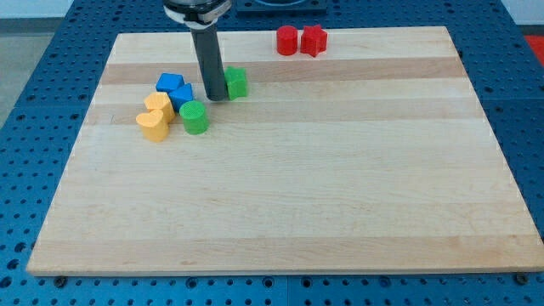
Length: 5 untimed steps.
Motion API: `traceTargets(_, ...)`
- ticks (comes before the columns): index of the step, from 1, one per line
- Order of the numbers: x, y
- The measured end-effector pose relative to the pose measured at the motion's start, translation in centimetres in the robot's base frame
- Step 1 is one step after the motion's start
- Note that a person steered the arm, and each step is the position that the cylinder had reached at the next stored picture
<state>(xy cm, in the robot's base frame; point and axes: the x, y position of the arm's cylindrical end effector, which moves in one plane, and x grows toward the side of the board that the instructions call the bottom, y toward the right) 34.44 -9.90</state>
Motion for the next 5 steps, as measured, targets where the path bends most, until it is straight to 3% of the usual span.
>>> traceTargets(5, -2.3, 6.2)
